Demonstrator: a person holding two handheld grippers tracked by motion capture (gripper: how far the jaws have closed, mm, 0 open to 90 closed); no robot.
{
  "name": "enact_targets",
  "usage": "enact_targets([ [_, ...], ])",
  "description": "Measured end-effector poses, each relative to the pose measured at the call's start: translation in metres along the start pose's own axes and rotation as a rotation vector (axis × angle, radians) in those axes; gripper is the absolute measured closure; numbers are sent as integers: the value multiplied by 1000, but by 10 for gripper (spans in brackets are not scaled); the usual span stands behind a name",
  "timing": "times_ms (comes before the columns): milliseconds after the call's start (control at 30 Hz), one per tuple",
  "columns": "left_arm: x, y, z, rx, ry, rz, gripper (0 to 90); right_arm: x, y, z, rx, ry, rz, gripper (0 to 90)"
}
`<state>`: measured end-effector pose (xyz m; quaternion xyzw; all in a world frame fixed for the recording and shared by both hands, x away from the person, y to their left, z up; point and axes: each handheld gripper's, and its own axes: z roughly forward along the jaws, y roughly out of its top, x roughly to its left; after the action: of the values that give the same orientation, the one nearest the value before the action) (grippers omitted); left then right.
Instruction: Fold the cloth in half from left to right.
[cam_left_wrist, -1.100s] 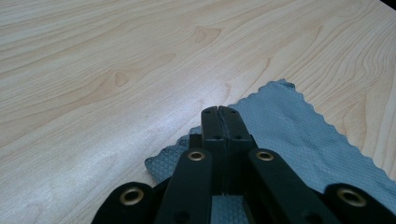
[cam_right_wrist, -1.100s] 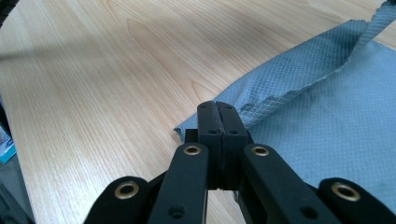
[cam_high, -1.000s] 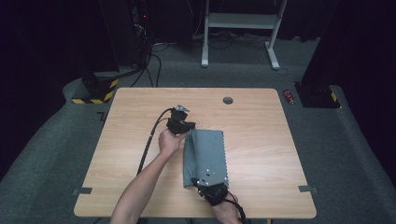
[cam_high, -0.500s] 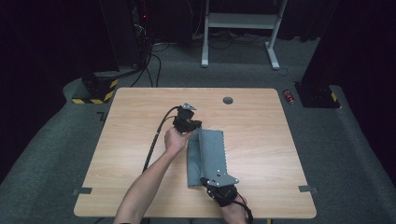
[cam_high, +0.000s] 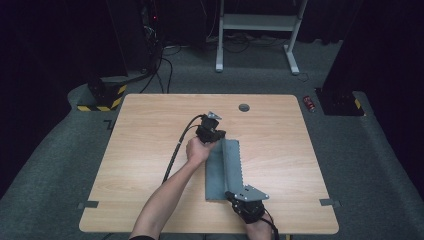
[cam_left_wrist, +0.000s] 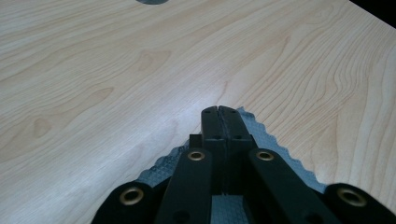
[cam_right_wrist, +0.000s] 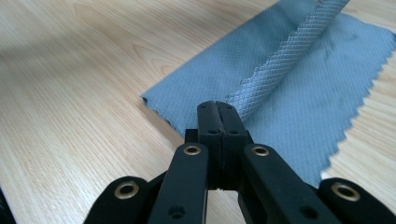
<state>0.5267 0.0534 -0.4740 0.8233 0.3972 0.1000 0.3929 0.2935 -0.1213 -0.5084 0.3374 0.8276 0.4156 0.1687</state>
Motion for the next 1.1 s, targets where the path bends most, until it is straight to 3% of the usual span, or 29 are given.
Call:
enact_targets([
  [267, -12, 5, 18, 20, 2, 25, 900, -12, -12, -6, 13, -23, 35, 900],
  [767, -20, 4, 41, 47, -4, 10, 894, -25, -19, -8, 91, -56, 72, 892],
  [800, -20, 4, 42, 42, -5, 11, 881, -26, -19, -8, 99, -57, 78, 888],
  [933, -22, 6, 33, 18, 7, 5, 588, -34, -21, -10, 114, -59, 109, 777],
  [1033, -23, 3, 12, -32, 19, 8, 518, -44, -20, -18, 86, -72, 135, 762],
  [1067, -23, 3, 12, -32, 19, 8, 505, -46, -19, -21, 78, -80, 143, 759],
  [1100, -23, -4, -3, -47, 19, -3, 485, -49, -17, -23, 67, -85, 148, 755],
])
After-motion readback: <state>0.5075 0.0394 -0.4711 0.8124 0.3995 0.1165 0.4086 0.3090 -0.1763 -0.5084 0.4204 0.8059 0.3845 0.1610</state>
